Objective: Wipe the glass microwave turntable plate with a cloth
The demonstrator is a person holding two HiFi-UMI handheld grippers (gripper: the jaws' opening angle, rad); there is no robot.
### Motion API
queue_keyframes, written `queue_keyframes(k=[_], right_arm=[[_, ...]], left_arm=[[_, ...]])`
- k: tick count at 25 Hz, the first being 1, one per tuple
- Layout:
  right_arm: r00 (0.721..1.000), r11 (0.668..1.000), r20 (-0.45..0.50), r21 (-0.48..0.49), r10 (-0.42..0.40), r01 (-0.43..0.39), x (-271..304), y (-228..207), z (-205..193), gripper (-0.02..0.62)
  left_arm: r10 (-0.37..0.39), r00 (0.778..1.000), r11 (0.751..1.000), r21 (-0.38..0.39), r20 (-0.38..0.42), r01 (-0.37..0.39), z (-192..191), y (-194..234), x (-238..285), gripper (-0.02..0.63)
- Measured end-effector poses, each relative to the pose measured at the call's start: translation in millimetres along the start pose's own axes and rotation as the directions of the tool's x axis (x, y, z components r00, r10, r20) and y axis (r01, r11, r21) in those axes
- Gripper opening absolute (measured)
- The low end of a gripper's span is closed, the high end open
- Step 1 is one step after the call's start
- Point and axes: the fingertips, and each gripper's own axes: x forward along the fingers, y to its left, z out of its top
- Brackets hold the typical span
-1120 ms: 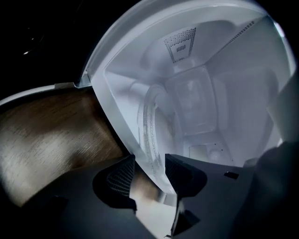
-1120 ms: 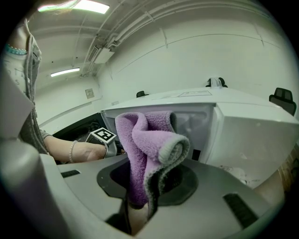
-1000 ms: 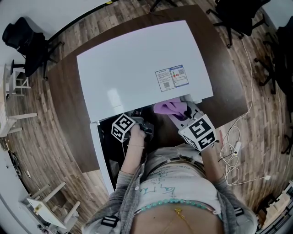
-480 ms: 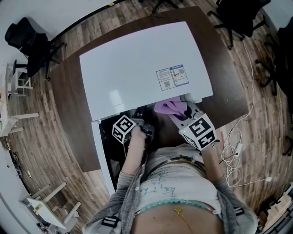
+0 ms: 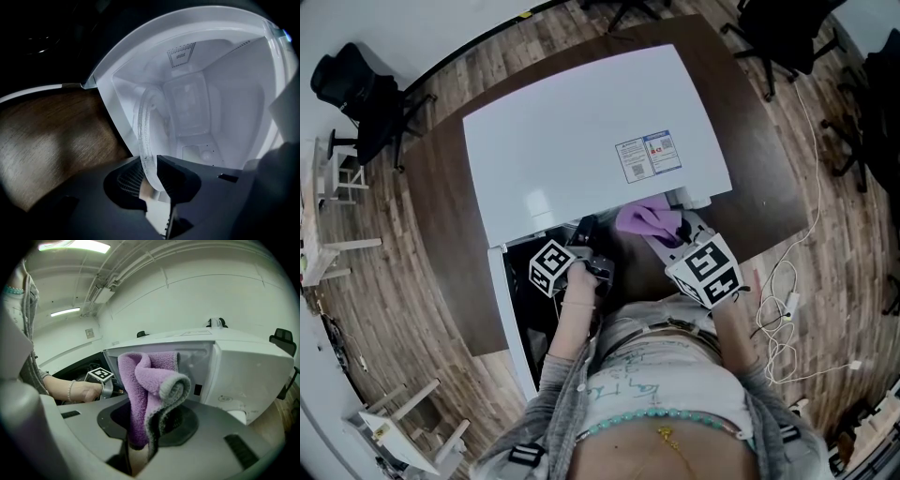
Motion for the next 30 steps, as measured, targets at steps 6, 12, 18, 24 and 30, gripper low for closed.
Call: queue_keyframes(k=[6,12,18,24,30], right_arm=[[1.0,1.0,0.004,0.002,-0.007,0.007,-4,1,-2,0.115],[1.0,1.0,0.006,0.004,-0.017,0.017,-7,3,-5,0.115],[1.0,1.0,0.01,-0.001,-0.025,0.025,-11,6,-5,0.115],[0.999,0.999,0.01,-0.003,-0.043,0.043,-16,9,-9,0.115],[0.999,0.999,0.007,-0.008,-0.042,0.042,-17,16,-14,0.115]], left_arm=[[0.001,1.0,1.0,0.015,-0.012,-0.001,-2,2,-5,0.089],[0.004,1.0,1.0,0.025,-0.023,-0.004,-7,6,-13,0.089],[0.005,0.999,1.0,0.02,-0.032,-0.004,-15,11,-22,0.089],[0.005,0.999,1.0,0.024,-0.039,-0.004,-18,17,-32,0.089],[0.001,0.999,1.0,0.03,-0.032,0.0,-21,22,-44,0.087]])
